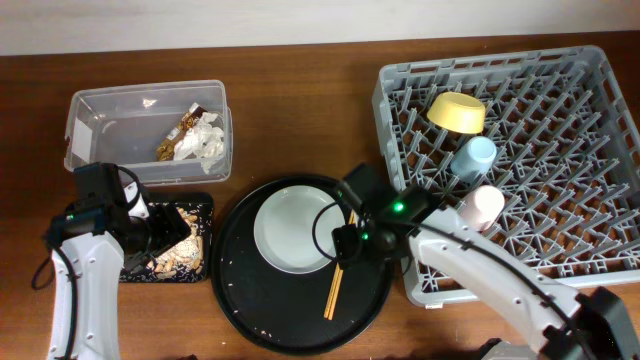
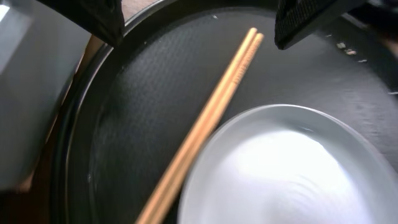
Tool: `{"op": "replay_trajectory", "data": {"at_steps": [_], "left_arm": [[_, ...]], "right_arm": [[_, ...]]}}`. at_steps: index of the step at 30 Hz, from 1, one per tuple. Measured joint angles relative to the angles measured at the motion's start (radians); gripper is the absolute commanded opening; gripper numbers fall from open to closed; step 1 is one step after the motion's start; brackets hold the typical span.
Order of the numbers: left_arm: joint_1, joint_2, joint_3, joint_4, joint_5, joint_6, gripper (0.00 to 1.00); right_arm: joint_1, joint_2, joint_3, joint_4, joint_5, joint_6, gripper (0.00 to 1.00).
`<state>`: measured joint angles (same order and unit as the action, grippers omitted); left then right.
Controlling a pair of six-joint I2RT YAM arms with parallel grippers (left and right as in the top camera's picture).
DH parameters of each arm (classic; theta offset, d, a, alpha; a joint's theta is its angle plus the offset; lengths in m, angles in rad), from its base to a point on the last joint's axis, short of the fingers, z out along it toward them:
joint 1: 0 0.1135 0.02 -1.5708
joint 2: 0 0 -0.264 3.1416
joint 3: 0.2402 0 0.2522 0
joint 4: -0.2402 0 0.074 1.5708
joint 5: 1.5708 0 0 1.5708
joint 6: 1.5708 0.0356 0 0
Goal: Sort waste into correct bins and load items into the dishwasher rack
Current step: 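Grasp the yellow bowl with right gripper and place it in the rack, then grasp one chopstick with right gripper and stand it in the rack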
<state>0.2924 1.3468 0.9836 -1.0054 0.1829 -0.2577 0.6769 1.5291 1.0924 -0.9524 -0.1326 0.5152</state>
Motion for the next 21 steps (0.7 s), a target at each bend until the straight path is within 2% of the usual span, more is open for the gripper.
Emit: {"op": "replay_trajectory", "data": {"at_steps": [3,9,13,19,20,21], "left_arm": [[0.0,0.0,0.0,-0.001,0.0,0.0,0.73],[0.0,0.0,0.0,-0.001,0.0,0.0,0.73],[0.0,0.0,0.0,-0.001,0.0,0.0,0.73],[0.0,0.0,0.0,-0.001,0.0,0.0,0.73],[0.0,0.0,0.0,-0.001,0.0,0.0,0.73],[0.0,0.0,0.0,-0.001,0.0,0.0,0.73]], "right_arm": [[0.034,0.075,-0.079,0.095,0.031,0.08,0.77],[0.075,0.228,-0.082,0.124,0.042,0.16,0.77],[0.078,0.231,-0.082,0.123,0.041,0.174,0.77],[0.08,0.236,-0.082,0.053,0.119,0.285,0.76],[0.079,0.236,-0.082,0.056,0.129,0.294,0.72],[0.079,0.236,-0.082,0.064,0.137,0.296,0.64]]}}
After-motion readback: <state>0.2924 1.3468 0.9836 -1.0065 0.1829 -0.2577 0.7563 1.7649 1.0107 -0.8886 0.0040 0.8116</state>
